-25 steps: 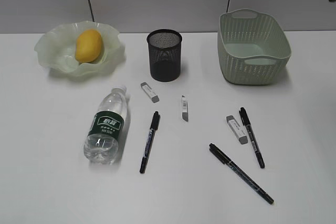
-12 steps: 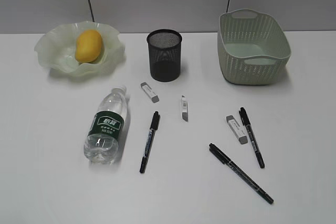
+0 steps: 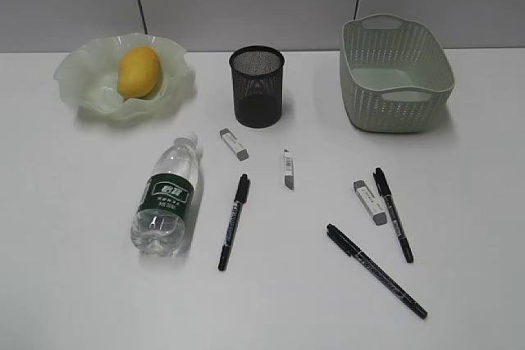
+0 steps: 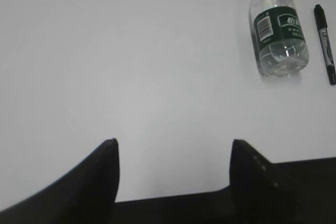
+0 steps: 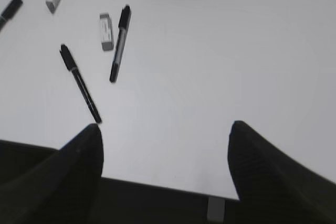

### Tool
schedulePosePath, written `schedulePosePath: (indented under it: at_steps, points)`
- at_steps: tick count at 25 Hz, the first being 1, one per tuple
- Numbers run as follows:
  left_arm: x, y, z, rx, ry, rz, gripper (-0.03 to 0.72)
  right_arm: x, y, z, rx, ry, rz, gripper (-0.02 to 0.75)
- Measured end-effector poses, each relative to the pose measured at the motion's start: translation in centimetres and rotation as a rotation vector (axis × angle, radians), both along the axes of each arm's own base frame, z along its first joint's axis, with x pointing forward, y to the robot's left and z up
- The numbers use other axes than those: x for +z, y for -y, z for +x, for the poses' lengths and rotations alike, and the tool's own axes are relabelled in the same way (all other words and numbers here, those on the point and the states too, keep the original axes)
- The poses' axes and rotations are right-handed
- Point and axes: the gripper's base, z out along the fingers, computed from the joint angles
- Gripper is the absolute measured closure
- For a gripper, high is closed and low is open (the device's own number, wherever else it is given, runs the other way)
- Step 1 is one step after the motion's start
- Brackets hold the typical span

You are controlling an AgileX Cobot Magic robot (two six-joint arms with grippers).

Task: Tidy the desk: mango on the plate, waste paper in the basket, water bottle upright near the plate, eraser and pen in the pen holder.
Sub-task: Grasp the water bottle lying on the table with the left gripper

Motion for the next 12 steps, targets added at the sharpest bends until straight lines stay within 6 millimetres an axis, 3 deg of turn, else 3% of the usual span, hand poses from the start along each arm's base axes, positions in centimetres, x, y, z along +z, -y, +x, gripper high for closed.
schedulePosePath:
  at_steps: [4,8,12]
  points:
    - [-0.3,0.1,1.1,0.000,-0.068,0.005,0.190,-0.1,0.5,-2.6,-0.008,0.144,0.044,0.167]
    - [-0.7,0.1,2.4,0.001,-0.149,0.013,0.190,-0.4,0.5,-2.6,-0.008,0.144,0.044,0.206]
    - [0.4,0.3,4.2,0.000,-0.187,0.007,0.190,-0.4,0.5,-2.6,-0.007,0.142,0.041,0.218]
